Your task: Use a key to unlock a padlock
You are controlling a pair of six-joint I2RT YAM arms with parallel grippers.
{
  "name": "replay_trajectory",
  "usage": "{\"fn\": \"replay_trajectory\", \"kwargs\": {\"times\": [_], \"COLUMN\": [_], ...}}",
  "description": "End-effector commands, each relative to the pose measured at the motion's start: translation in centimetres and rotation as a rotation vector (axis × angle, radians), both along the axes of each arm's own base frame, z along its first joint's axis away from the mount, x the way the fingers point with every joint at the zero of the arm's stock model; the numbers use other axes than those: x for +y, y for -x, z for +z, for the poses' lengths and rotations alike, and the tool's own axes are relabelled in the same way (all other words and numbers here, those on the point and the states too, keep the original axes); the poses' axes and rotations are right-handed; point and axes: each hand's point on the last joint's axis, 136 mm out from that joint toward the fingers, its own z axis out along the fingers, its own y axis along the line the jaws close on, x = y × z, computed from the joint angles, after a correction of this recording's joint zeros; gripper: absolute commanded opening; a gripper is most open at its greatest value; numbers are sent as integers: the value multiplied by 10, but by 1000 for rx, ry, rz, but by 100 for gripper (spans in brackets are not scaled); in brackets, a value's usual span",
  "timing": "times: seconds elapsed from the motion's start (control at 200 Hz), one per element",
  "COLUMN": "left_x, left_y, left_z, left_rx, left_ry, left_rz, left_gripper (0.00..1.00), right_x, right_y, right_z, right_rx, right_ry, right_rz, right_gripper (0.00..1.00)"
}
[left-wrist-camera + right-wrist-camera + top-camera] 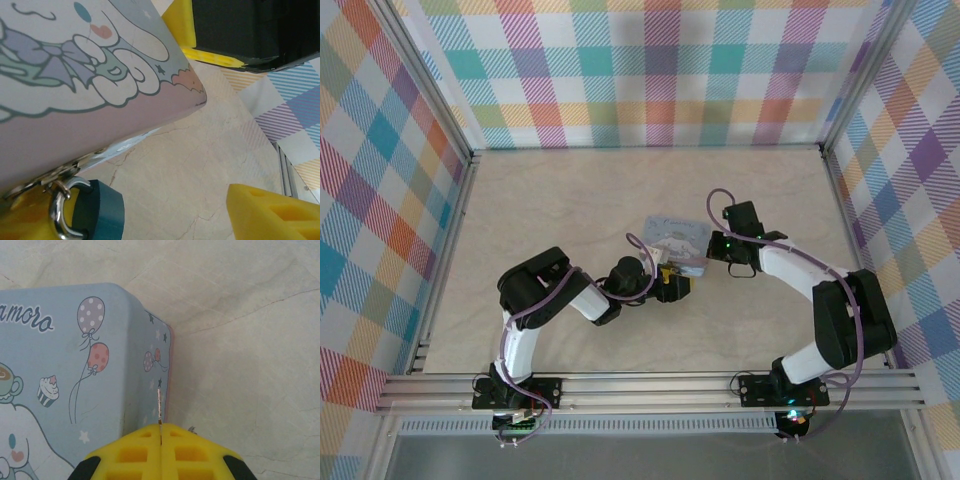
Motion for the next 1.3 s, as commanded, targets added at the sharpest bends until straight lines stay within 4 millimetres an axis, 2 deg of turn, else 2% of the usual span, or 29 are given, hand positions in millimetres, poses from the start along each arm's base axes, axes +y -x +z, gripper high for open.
{"fn": "replay_trajectory", "kwargs": {"times": [0.0,0.05,0.29,0.335,0.56,0.685,1.105,1.295], "left_x": [6,9,22,23,32,38,37,38], "left_y": [12,12,10,8,2,-1,-7,-6], "left_z": [-20,-22,-30,-30,-38,-37,-40,-42], "left_rx": [54,67,111,117,176,180,209,239], "left_ry": [-56,-61,-98,-98,-138,-143,-164,-166], "left_rz": [-6,-6,11,10,26,36,10,5], "left_gripper": [63,57,50,46,47,44,21,14], "right_x": [6,6,5,5,6,6,7,6], "right_y": [12,11,11,12,12,12,12,14], "right_z": [-3,-2,0,-1,0,1,6,6], "right_rx": [23,20,11,14,9,4,-9,-15], "right_ry": [-11,-11,-11,-11,-18,-20,-28,-28], "right_rz": [28,26,25,26,28,30,32,35], "right_gripper": [0,0,0,0,0,0,0,0]}}
